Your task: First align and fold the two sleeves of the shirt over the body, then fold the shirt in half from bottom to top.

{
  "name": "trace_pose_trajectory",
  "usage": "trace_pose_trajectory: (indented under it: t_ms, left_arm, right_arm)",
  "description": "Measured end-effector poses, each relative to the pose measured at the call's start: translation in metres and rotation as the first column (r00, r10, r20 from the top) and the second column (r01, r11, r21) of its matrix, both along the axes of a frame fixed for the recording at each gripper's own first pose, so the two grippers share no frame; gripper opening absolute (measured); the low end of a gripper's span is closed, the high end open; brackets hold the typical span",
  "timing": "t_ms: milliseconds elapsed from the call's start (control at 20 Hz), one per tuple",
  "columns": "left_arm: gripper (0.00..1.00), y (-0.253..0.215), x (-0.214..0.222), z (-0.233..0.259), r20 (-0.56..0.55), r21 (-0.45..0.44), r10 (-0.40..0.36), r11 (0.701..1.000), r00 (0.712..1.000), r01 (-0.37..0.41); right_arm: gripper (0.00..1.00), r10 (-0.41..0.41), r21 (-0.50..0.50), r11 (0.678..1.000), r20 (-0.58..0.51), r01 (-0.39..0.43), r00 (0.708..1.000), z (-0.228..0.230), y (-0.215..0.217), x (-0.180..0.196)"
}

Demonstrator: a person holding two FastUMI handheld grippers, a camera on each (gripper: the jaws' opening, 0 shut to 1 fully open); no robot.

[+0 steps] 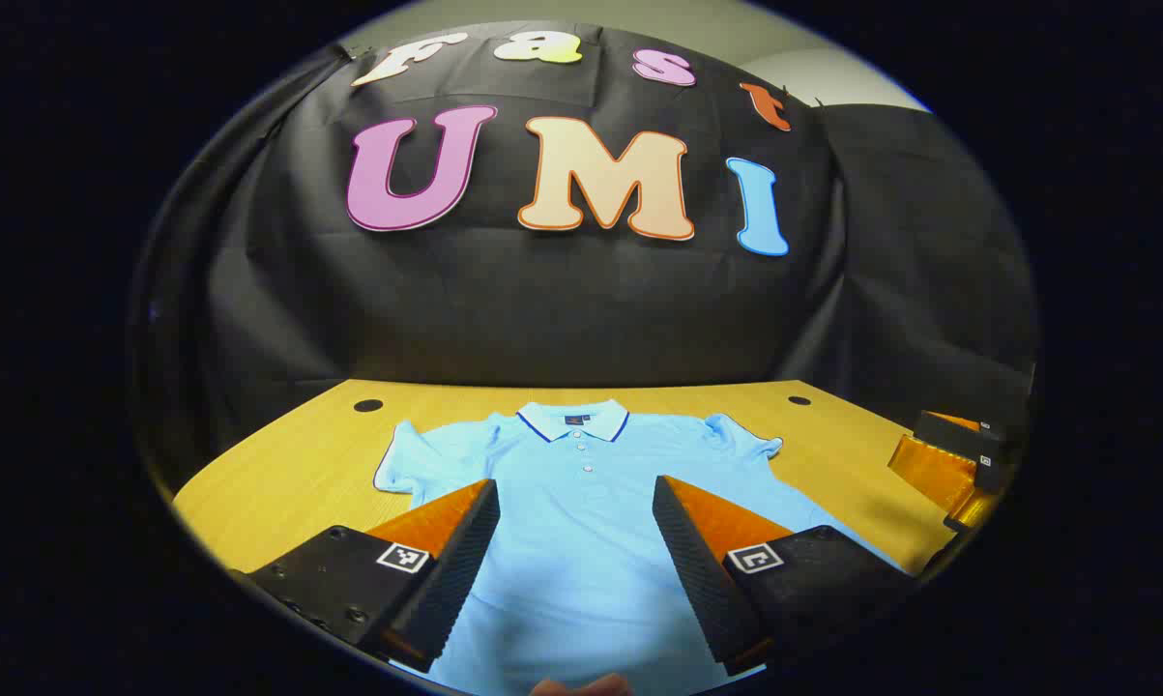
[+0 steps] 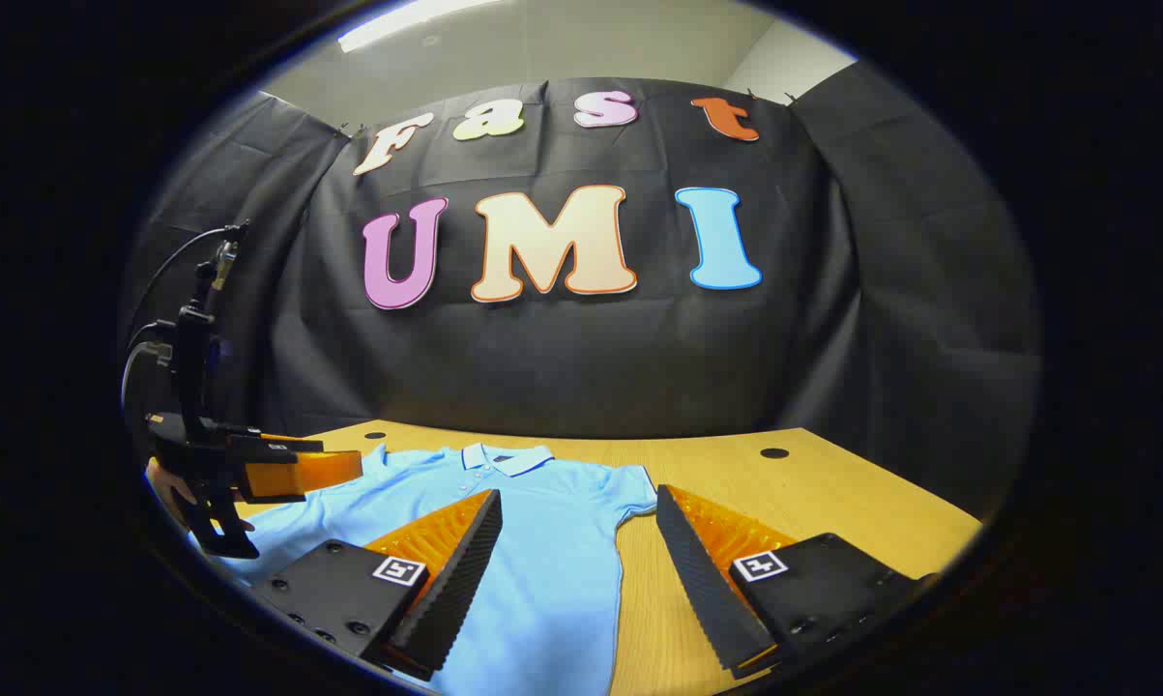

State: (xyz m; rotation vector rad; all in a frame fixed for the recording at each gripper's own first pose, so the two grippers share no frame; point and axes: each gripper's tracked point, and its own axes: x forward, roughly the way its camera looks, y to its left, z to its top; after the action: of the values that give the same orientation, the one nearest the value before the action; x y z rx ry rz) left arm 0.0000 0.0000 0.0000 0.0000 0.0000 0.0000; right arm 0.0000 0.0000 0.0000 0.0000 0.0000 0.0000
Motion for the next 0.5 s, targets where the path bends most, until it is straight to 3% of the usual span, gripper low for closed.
trace_pose_trajectory:
  t_ms: [500]
  left_arm:
    - [0.95, -0.006, 0.001, -0.001, 0.005, -0.008, -0.012, 1.0, 1.0, 0.012]
  right_arm:
    - [0.99, -0.021, 0.027, 0.999, 0.002, 0.021, 1.0, 0.002, -0.008, 0.0]
